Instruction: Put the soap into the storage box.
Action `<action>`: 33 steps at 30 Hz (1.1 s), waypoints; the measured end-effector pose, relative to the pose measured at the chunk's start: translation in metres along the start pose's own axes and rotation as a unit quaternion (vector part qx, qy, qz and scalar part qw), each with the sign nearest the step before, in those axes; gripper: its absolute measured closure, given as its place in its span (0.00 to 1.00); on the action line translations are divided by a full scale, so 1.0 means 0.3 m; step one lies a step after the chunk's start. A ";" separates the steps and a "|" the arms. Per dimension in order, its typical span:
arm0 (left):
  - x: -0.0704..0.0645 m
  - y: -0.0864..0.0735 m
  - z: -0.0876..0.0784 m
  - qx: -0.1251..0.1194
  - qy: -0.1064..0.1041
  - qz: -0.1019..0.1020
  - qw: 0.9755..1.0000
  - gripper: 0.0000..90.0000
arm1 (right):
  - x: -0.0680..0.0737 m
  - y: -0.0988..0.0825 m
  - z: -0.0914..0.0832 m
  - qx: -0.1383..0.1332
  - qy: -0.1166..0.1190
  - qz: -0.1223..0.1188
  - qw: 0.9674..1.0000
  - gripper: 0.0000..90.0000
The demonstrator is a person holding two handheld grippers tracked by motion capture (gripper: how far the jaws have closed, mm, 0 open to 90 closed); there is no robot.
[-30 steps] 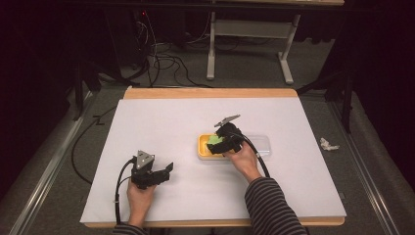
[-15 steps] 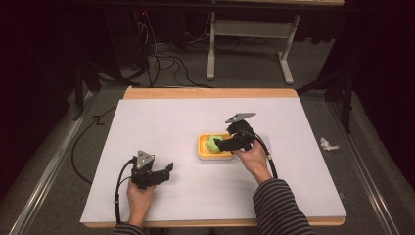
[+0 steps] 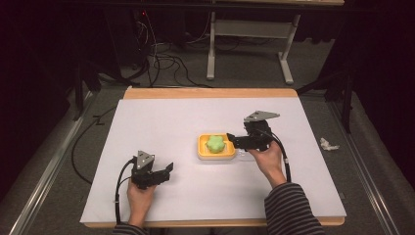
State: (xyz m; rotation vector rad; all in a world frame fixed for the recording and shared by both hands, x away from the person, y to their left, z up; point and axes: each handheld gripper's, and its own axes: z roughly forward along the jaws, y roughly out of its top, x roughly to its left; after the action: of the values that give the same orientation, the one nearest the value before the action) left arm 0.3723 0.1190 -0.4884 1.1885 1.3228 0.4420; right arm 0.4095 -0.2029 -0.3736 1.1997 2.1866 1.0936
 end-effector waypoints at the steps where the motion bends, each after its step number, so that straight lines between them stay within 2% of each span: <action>1: 0.000 0.000 0.000 0.000 0.000 0.000 1.000 0.23 | -0.004 -0.002 -0.009 -0.003 -0.001 0.001 1.000 0.25; 13: -0.001 -0.001 0.001 0.000 0.000 0.000 1.000 0.23 | -0.064 -0.056 -0.095 -0.037 -0.015 0.026 0.999 0.26; 23: -0.002 -0.002 0.002 0.001 0.002 0.001 1.000 0.23 | -0.116 -0.123 -0.139 -0.042 -0.028 0.045 0.998 0.27; 28: -0.002 -0.002 0.002 0.000 0.002 0.002 1.000 0.23 | -0.129 -0.144 -0.169 -0.052 -0.031 0.057 0.997 0.27; 33: -0.002 -0.002 0.002 0.002 0.003 0.003 1.000 0.23 | -0.140 -0.164 -0.190 -0.057 -0.035 0.057 0.996 0.27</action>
State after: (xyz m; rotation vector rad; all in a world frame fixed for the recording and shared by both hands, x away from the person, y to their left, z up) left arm 0.3725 0.1179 -0.4887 1.1954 1.3269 0.4474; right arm 0.3691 -0.2788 -0.3787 1.3059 1.9959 1.1865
